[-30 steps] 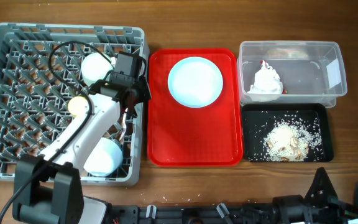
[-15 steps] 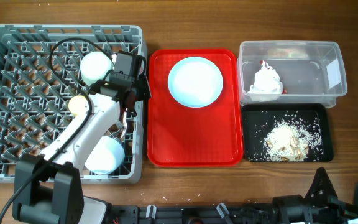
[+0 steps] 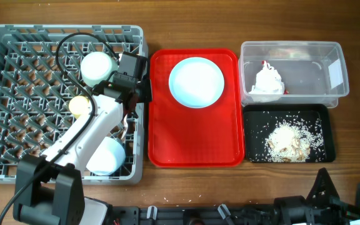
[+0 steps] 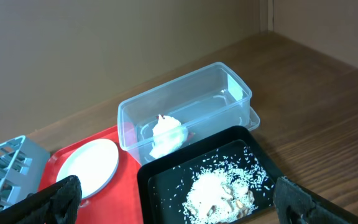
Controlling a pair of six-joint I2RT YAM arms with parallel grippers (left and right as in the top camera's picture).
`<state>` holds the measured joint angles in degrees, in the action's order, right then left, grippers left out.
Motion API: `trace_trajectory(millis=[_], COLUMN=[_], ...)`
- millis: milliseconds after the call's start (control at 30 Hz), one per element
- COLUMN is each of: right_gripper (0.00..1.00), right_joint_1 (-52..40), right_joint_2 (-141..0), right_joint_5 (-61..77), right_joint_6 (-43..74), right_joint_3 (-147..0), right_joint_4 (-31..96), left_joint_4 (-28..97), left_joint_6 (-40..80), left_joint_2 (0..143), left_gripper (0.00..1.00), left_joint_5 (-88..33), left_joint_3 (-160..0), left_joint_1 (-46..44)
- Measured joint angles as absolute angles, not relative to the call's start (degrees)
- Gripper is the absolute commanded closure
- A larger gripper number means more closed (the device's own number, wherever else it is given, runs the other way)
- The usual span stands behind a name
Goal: Sort waste into correct bins and load items into the dishwasher rack
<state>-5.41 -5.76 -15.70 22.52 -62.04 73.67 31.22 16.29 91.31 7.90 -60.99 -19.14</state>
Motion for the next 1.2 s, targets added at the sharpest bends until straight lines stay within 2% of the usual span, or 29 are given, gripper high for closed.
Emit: trace_trajectory(millis=[433,467,533,567,633,767,933,1067,1200], right_gripper=[0.0,0.0,0.0,0.0,0.0,0.0,0.0,0.0,0.0], right_joint_1=[-5.41,-5.41,-5.41,-5.41,-5.41,-5.43,-5.41,-5.41,-5.41], right_joint_2=[-5.76,-5.76,-5.76,-5.76,-5.76,-5.76,-5.76,-5.76,-5.76], right_joint_5=[-15.7,-15.7,-15.7,-15.7,-15.7,-15.7,-15.7,-15.7,-15.7], right_joint_6=[22.52,22.52,22.52,22.52,22.52,22.52,22.52,22.52,22.52], right_joint_3=[-62.04,-62.04,-62.04,-62.04,-62.04,-62.04,-62.04,-62.04,-62.04], right_joint_4=[73.67,73.67,73.65,73.67,73.67,73.67,73.67,73.67,73.69], left_joint_4=[30.98,30.68,30.28,29.85,28.58,26.76,27.11,23.27,18.06], left_joint_6=[16.14,16.16,16.38,16.73,16.58,16.8,16.82,17.45,18.11], left_joint_2=[91.31,91.31,91.33,91.33,91.33,91.31,89.03,84.62,88.47], left_gripper=[0.94,0.9,0.75,0.62,0.55,0.55,0.59,0.61,0.61], left_joint_5=[10.5,10.55,10.74,10.81,10.96,13.93,12.51,9.69,8.38], left_joint_3=[-60.95,-60.9,-60.77,-60.66,-60.69,-60.82,-64.95,-68.27,-68.64], left_joint_1=[-22.11,-22.33,-22.41,-22.41,-22.57,-21.87,-22.39,-29.08,-35.86])
